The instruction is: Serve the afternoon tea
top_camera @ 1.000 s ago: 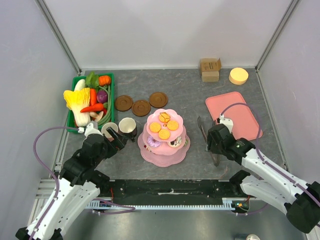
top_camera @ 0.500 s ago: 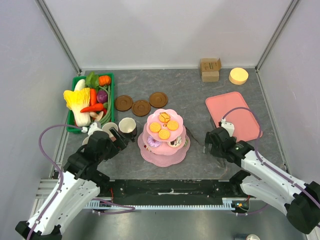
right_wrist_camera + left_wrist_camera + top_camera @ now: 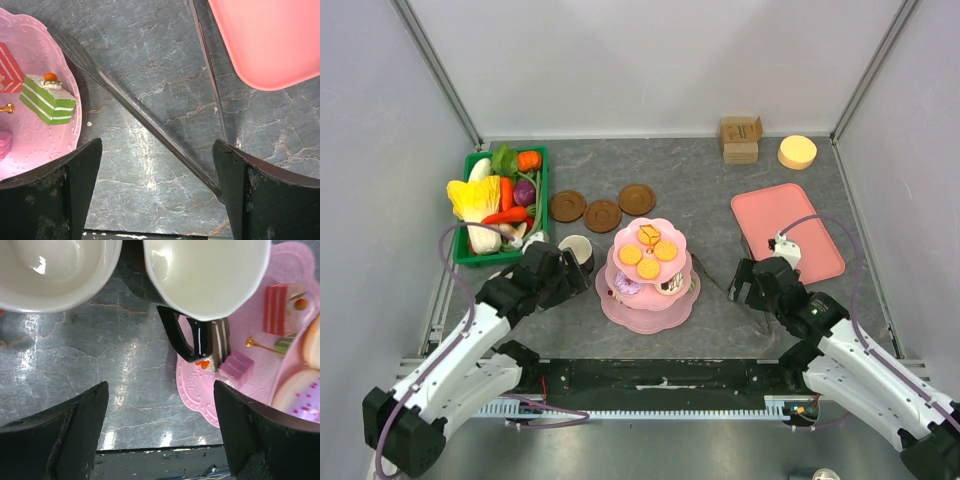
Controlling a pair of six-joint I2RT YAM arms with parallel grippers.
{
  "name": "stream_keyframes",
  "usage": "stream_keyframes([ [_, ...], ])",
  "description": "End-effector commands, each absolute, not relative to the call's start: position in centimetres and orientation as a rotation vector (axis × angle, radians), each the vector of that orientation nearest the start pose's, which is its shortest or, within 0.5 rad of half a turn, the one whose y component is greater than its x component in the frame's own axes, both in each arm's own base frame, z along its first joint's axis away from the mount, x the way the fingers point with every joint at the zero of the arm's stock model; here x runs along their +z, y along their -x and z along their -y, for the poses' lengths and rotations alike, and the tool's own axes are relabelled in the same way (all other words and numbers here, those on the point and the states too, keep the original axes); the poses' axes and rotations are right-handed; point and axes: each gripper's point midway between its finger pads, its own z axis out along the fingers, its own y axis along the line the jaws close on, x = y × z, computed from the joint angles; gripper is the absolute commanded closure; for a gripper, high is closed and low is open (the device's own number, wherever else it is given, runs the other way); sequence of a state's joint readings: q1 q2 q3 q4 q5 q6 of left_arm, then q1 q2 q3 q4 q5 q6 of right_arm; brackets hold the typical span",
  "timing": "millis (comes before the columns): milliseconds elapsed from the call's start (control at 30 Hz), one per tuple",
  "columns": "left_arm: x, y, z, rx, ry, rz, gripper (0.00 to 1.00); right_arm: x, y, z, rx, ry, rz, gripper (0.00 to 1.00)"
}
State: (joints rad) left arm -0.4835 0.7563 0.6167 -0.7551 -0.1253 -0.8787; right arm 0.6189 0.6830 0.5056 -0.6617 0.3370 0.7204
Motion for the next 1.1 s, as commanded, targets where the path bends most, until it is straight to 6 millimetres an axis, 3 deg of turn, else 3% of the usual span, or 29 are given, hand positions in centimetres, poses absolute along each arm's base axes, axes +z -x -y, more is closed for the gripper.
stream_keyframes([
  [0, 12.0, -21.0, 12.3, -0.456, 0.388, -2.41, 0.1, 10.7, -19.7, -10.0, 0.288, -0.272, -2.294, 0.02],
  [267, 11.3, -22.3, 13.2, -0.441, 0.345, -2.4, 0.18, 11.0, -19.7, -10.2, 0.306, -0.256, -2.279, 0.02],
  [600, 10.6, -23.6, 12.1, -0.271, 0.361, -2.405, 0.38, 11.3, -19.8, -10.3, 0.337, -0.259, -2.249, 0.02],
  [767, 10.1, -24.1, 12.3, -0.248, 0.348, -2.419, 0.42, 11.2, -19.8, -10.4, 0.333, -0.252, -2.253, 0.02],
  [1067, 9.7, -24.4, 12.3, -0.205, 0.347, -2.433, 0.62, 11.2, -19.9, -10.3, 0.332, -0.25, -2.25, 0.02],
])
